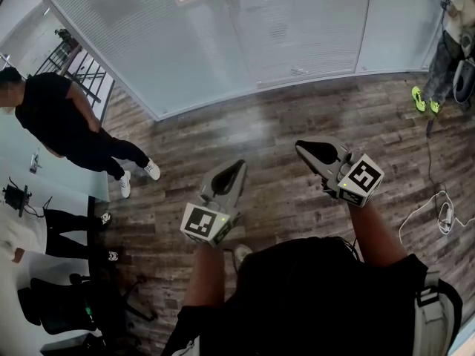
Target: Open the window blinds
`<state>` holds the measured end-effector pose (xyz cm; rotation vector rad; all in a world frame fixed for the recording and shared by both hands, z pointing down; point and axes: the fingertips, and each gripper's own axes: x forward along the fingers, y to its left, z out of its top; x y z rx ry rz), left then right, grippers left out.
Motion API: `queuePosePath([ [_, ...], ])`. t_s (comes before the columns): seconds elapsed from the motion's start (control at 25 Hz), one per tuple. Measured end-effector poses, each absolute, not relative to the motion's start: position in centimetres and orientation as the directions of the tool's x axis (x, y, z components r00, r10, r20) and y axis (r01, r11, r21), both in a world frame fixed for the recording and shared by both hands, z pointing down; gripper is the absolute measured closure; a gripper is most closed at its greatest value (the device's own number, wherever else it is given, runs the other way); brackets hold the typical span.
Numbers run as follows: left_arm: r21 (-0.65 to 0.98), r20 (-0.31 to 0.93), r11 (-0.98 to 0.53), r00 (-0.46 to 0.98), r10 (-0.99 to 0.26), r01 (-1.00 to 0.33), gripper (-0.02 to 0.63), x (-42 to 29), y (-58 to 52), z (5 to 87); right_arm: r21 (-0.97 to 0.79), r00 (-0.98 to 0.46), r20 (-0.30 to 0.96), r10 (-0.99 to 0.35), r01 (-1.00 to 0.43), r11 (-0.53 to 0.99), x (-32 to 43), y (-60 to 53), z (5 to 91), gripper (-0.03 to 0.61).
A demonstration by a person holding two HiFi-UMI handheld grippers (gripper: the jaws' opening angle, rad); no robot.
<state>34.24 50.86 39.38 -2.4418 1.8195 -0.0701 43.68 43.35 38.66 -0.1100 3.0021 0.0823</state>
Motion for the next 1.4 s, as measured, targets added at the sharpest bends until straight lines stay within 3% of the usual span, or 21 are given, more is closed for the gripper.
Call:
queuePosePath([
  [1.4, -0.125, -0.019, -0.281, 0.286, -0.958, -0.951, 0.609, 33.6, 50.1, 41.0, 0.003, -0.992, -0.118, -0.053, -0.054, 0.999, 43.5, 43.0, 40.6, 0.572],
])
